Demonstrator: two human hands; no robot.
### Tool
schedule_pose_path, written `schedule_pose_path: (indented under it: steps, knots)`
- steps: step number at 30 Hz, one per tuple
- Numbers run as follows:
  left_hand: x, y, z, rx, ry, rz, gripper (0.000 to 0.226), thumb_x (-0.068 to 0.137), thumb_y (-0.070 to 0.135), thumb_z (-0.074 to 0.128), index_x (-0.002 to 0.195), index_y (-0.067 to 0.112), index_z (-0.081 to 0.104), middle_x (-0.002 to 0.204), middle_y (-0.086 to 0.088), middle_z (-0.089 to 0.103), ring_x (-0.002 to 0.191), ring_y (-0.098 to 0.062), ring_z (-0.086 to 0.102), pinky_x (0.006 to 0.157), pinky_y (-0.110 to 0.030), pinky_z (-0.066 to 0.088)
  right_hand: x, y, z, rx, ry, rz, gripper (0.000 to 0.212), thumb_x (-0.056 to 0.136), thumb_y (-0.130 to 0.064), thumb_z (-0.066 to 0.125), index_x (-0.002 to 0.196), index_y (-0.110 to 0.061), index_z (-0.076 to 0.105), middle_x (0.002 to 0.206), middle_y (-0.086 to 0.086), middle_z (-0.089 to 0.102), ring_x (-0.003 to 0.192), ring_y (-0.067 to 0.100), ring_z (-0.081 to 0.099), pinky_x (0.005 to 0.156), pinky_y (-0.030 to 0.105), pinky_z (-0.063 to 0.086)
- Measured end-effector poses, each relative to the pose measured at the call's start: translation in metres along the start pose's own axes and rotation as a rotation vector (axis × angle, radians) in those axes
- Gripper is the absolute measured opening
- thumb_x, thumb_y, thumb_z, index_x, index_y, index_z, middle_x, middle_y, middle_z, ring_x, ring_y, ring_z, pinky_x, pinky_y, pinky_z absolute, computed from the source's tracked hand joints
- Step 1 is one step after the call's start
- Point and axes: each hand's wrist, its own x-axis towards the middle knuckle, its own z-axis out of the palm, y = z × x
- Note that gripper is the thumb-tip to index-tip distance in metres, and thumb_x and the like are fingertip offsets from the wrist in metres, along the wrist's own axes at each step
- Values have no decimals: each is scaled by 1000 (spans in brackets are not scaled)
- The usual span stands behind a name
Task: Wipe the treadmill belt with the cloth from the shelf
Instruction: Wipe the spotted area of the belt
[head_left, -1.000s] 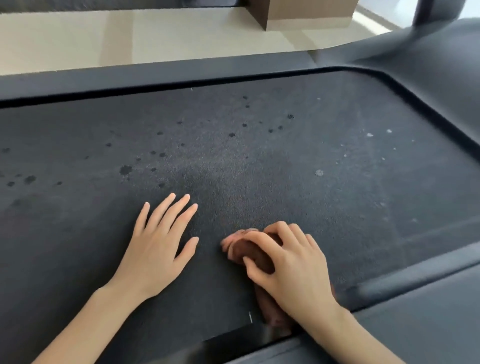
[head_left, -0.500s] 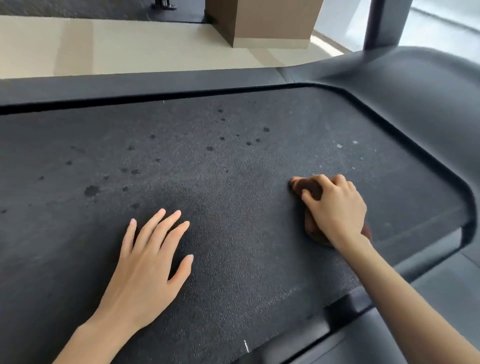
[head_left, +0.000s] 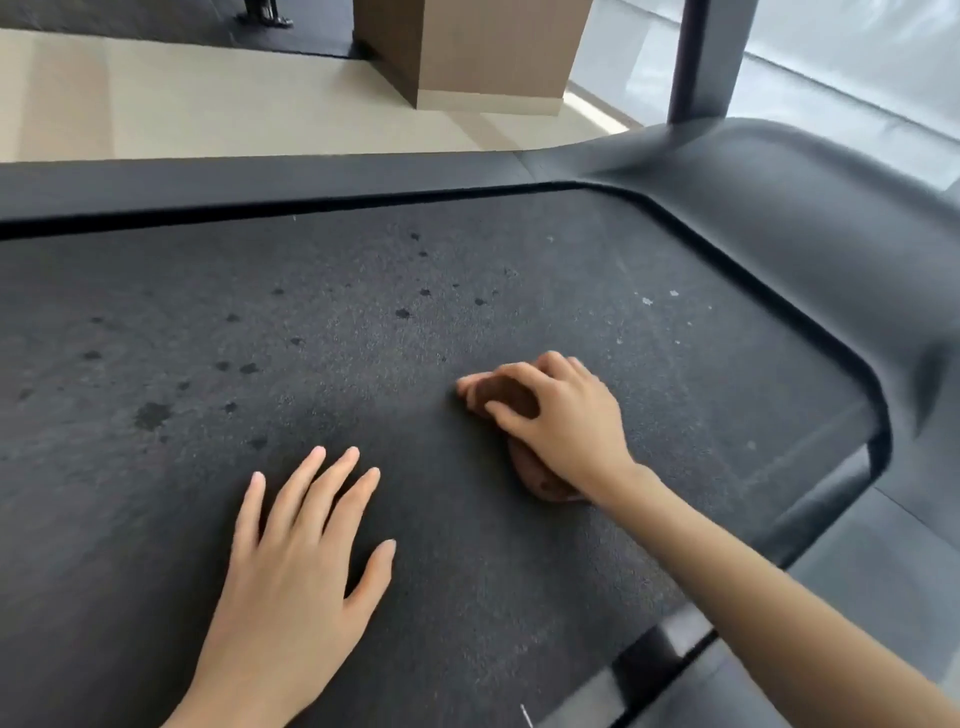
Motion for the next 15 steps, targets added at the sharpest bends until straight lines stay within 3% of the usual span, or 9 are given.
schedule_pose_path:
  steps: [4, 8, 11, 15]
  knots:
    - [-1, 1, -1, -22, 44, -4, 61, 92, 50, 27, 128, 13, 59, 139, -3, 50, 134, -25, 40, 109, -54, 21, 20, 93, -25, -127, -57, 360, 38, 87, -53, 55, 118, -31, 62, 106, 7, 59, 108, 31, 53, 84, 40, 46]
    - [0, 4, 2, -19, 87, 0, 58, 84, 45, 37, 124, 11, 62, 136, -5, 54, 131, -27, 44, 106, -57, 25, 31, 110, -22, -102, -1, 581, 38, 87, -50, 56, 117, -28, 64, 114, 15, 58, 112, 36, 51, 87, 42, 44]
    - [2, 4, 4, -28, 124, 9, 57, 82, 43, 38, 121, 10, 63, 134, -6, 55, 129, -27, 44, 105, -58, 26, 21, 64, -14, -113, 17, 472, 36, 86, -52, 57, 114, -31, 65, 107, 12, 58, 106, 33, 53, 83, 38, 44]
    - [4, 4, 8, -19, 157, 17, 57, 80, 42, 39, 118, 8, 65, 132, -9, 57, 128, -27, 42, 106, -58, 26, -9, -16, 0, -122, 79, 118, 31, 84, -50, 55, 105, -30, 67, 91, 3, 57, 87, 26, 55, 72, 33, 44]
